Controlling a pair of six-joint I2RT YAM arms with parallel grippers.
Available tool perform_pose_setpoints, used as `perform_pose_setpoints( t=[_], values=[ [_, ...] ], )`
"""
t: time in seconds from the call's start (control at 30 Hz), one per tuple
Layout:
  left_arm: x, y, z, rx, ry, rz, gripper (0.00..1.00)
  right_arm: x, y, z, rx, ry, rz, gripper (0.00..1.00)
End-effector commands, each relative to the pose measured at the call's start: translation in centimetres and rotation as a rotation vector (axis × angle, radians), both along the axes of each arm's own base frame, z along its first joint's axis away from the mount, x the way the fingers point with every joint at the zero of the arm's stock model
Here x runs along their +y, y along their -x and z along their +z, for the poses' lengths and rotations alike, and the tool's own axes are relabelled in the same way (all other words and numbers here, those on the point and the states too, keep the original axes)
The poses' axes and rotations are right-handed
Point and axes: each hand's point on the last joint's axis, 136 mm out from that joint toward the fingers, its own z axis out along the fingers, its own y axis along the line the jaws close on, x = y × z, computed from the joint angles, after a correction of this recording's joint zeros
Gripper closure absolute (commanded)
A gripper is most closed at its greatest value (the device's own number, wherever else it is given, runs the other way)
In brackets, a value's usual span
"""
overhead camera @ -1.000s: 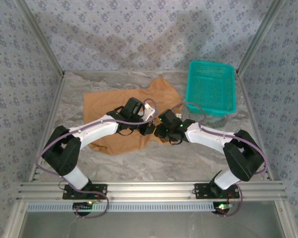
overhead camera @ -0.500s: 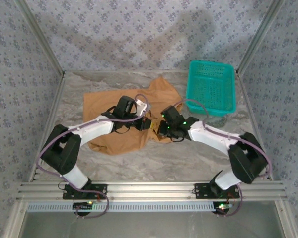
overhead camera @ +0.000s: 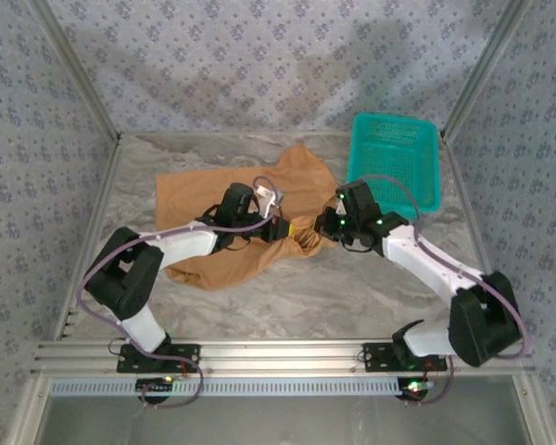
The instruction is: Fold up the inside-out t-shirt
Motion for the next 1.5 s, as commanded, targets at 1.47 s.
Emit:
perform_pose_setpoints(
  t=[1.47],
  values=[
    [-0.4,-1.9,-1.9,0.048,0.009,0.062,1.0,1.7,0.5,-1.5,-0.012,0.297,0.047,1.0]
  ],
)
